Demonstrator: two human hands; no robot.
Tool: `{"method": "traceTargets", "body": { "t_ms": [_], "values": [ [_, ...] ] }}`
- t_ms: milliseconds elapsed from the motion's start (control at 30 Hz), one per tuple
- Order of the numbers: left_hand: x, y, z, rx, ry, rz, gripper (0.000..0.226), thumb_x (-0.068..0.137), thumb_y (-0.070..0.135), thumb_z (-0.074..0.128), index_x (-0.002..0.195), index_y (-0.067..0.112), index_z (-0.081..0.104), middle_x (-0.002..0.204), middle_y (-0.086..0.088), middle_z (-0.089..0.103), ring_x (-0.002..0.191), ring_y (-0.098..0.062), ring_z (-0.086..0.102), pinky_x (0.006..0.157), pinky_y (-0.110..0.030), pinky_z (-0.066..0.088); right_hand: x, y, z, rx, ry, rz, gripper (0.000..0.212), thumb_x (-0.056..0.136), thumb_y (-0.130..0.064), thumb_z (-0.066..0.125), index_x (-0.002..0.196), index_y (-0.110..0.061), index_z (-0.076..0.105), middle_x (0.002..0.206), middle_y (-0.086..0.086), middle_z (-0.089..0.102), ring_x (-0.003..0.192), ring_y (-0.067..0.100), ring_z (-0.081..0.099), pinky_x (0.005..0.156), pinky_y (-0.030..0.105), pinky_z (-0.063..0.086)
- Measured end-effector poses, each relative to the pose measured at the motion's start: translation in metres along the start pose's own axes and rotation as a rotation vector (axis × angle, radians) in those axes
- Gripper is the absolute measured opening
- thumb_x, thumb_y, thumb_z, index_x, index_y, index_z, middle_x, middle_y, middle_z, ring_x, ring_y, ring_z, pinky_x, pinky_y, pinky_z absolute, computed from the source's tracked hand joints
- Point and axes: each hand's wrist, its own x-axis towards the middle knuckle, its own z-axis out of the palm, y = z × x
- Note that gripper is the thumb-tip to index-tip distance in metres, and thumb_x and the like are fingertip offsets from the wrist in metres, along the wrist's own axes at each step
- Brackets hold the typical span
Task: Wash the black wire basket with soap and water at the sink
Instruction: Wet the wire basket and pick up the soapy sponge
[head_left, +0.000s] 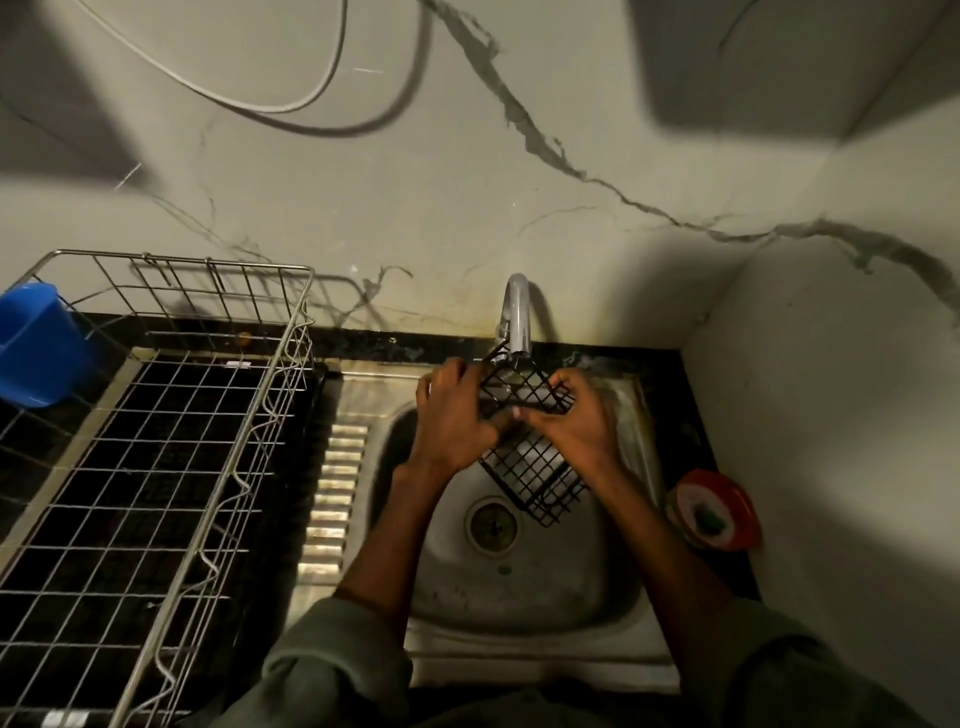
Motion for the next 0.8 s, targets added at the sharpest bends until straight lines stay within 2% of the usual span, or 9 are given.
{"method": "traceTargets", "body": {
  "t_ms": [67, 167, 233, 300, 400, 500, 600, 667, 800],
  "values": [
    [0.007, 0.007, -0.005, -0.142, -0.023, -0.039, 0.065, 0.084, 0.041, 0.078, 0.142, 0.025, 0.052, 0.136, 0.0, 0.06, 0.125, -0.02, 0.059, 0.113, -0.047, 0.039, 0.0, 0.001, 0.002, 0.055, -0.027, -0.002, 0.057, 0.064, -0.032, 0.093, 0.11, -0.03, 0.058, 0.107, -0.016, 0.063, 0.101, 0.002, 0.059, 0.078, 0.017, 0.047],
    [0.01, 0.013, -0.007, -0.257, -0.123, -0.066, 0.066, 0.087, 0.025, 0.078, 0.147, 0.024, 0.051, 0.117, 0.005, 0.068, 0.102, -0.009, 0.068, 0.085, -0.026, 0.055, -0.002, 0.006, 0.01, 0.11, -0.014, 0.017, 0.055, 0.064, -0.029, 0.089, 0.106, -0.037, 0.055, 0.104, -0.012, 0.066, 0.097, 0.005, 0.065, 0.077, 0.024, 0.054],
    [0.011, 0.013, -0.004, -0.381, -0.117, -0.106, 0.065, 0.088, 0.011, 0.078, 0.148, 0.017, 0.053, 0.086, 0.012, 0.066, 0.071, 0.007, 0.066, 0.062, -0.01, 0.047, -0.002, 0.007, 0.015, 0.185, -0.029, 0.037, 0.06, 0.06, -0.036, 0.085, 0.111, -0.041, 0.055, 0.11, -0.008, 0.069, 0.1, 0.012, 0.068, 0.081, 0.034, 0.06],
    [0.01, 0.01, -0.001, -0.529, -0.063, -0.187, 0.063, 0.087, -0.003, 0.076, 0.145, 0.009, 0.055, 0.069, 0.012, 0.058, 0.052, 0.009, 0.056, 0.052, -0.009, 0.043, -0.001, 0.008, 0.016, 0.283, -0.073, 0.035, 0.064, 0.065, -0.027, 0.087, 0.12, -0.038, 0.055, 0.119, -0.006, 0.068, 0.108, 0.012, 0.067, 0.091, 0.039, 0.059],
    [0.003, 0.003, -0.004, -0.684, -0.004, -0.251, 0.068, 0.083, -0.007, 0.079, 0.144, 0.014, 0.057, 0.076, 0.004, 0.059, 0.056, 0.007, 0.058, 0.054, -0.011, 0.047, -0.006, 0.013, 0.013, 0.328, -0.035, 0.024, 0.062, 0.08, -0.016, 0.083, 0.133, -0.031, 0.053, 0.138, -0.009, 0.057, 0.126, 0.007, 0.052, 0.099, 0.027, 0.049],
    [-0.005, -0.012, -0.013, -0.798, 0.077, -0.334, 0.07, 0.081, -0.007, 0.08, 0.14, 0.025, 0.062, 0.084, -0.007, 0.063, 0.071, -0.01, 0.06, 0.061, -0.016, 0.054, -0.015, 0.041, 0.012, 0.283, 0.18, 0.168, 0.055, 0.087, -0.02, 0.077, 0.137, -0.02, 0.053, 0.135, -0.006, 0.055, 0.122, 0.01, 0.053, 0.088, 0.015, 0.044],
    [-0.017, -0.032, -0.019, -0.966, 0.142, -0.478, 0.071, 0.079, -0.011, 0.076, 0.132, 0.036, 0.068, 0.108, -0.016, 0.075, 0.083, -0.026, 0.066, 0.065, -0.026, 0.055, -0.029, 0.069, 0.012, 0.199, 0.129, 0.383, 0.05, 0.092, -0.041, 0.068, 0.135, -0.02, 0.054, 0.136, 0.007, 0.059, 0.12, 0.027, 0.058, 0.094, 0.038, 0.052],
    [-0.029, -0.043, -0.019, -1.077, 0.152, -0.563, 0.072, 0.077, -0.011, 0.073, 0.13, 0.038, 0.07, 0.111, -0.011, 0.078, 0.077, -0.022, 0.062, 0.06, -0.027, 0.049, -0.043, 0.075, 0.012, 0.298, -0.025, 0.493, 0.058, 0.094, -0.057, 0.059, 0.143, -0.027, 0.049, 0.144, -0.002, 0.051, 0.13, 0.024, 0.049, 0.104, 0.052, 0.047],
    [-0.05, -0.06, -0.017, -1.27, 0.135, -0.681, 0.074, 0.079, -0.007, 0.068, 0.14, 0.034, 0.063, 0.116, -0.008, 0.078, 0.078, -0.014, 0.07, 0.048, -0.022, 0.049, -0.057, 0.066, 0.015, 0.519, -0.141, 0.538, 0.063, 0.091, -0.058, 0.063, 0.146, -0.034, 0.044, 0.149, -0.004, 0.047, 0.135, 0.024, 0.045, 0.102, 0.054, 0.046]
  ]
}}
